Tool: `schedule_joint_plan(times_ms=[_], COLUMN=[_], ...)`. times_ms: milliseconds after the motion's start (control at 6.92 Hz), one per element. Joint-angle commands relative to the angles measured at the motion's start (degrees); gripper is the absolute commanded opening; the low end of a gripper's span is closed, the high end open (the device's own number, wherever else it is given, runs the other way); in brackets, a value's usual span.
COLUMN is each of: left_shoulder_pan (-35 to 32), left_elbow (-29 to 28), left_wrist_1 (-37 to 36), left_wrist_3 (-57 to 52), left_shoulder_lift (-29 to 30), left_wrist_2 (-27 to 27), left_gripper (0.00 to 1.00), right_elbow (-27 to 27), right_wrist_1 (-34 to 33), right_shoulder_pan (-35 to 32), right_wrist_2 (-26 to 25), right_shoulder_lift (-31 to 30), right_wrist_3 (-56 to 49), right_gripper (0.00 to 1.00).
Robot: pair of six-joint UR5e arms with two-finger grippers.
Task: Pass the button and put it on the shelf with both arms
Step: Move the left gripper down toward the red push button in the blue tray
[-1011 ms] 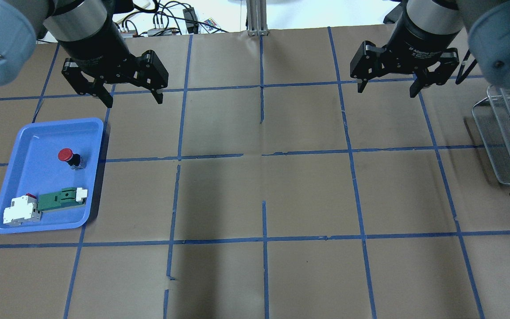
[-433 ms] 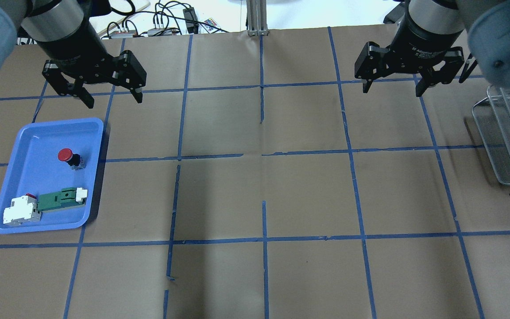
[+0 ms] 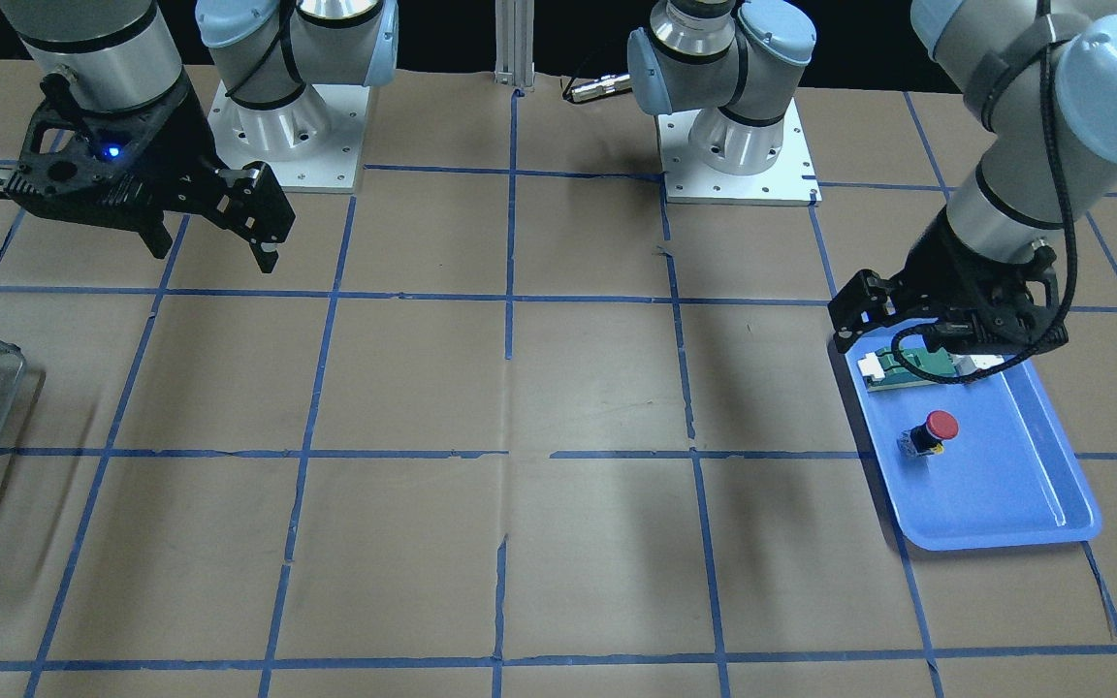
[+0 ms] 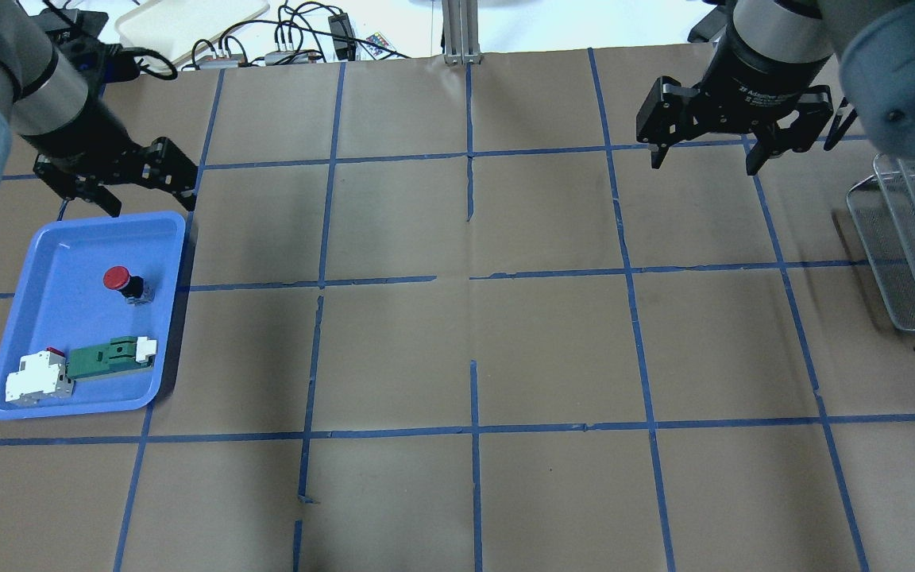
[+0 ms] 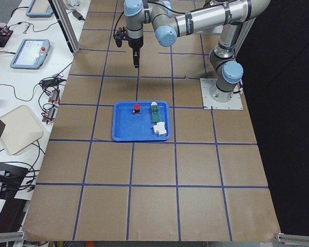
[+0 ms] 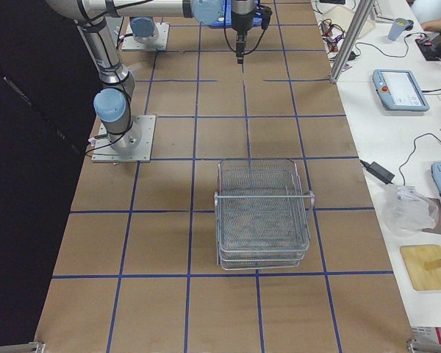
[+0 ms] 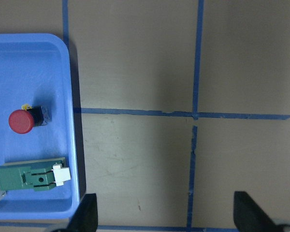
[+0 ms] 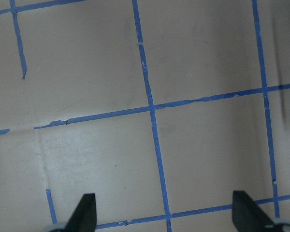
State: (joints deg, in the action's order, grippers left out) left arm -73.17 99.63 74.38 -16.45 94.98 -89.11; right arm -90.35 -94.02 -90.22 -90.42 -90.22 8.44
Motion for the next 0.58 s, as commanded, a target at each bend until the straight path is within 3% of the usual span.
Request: schedule_joint_plan(times_ms=[0,289,433], left_shoulder_pan=[9.2,12.0,12.6], left_elbow=[10.2,13.9,14.3], left_wrist_1=[-17.8,-29.3,-29.5], left_wrist_3=[-14.1,-18.7,-18.7], left_shoulder_lift=[3.5,9.7,11.2], left_wrist_2=[0.9,1.0,1.0], left_gripper=[1.00,1.00,1.00], right_elbow=[-0.2,-0.2,-0.2], right_wrist_1=[0.0,0.1,0.1], right_shoulder_pan=[0.0,0.0,0.0], right_wrist_2=[0.5,0.3,0.4], right_shoulder_lift=[0.0,0.0,0.0], right_wrist_3=[-0.2,-0.1,-0.2], right_gripper=[1.00,1.00,1.00])
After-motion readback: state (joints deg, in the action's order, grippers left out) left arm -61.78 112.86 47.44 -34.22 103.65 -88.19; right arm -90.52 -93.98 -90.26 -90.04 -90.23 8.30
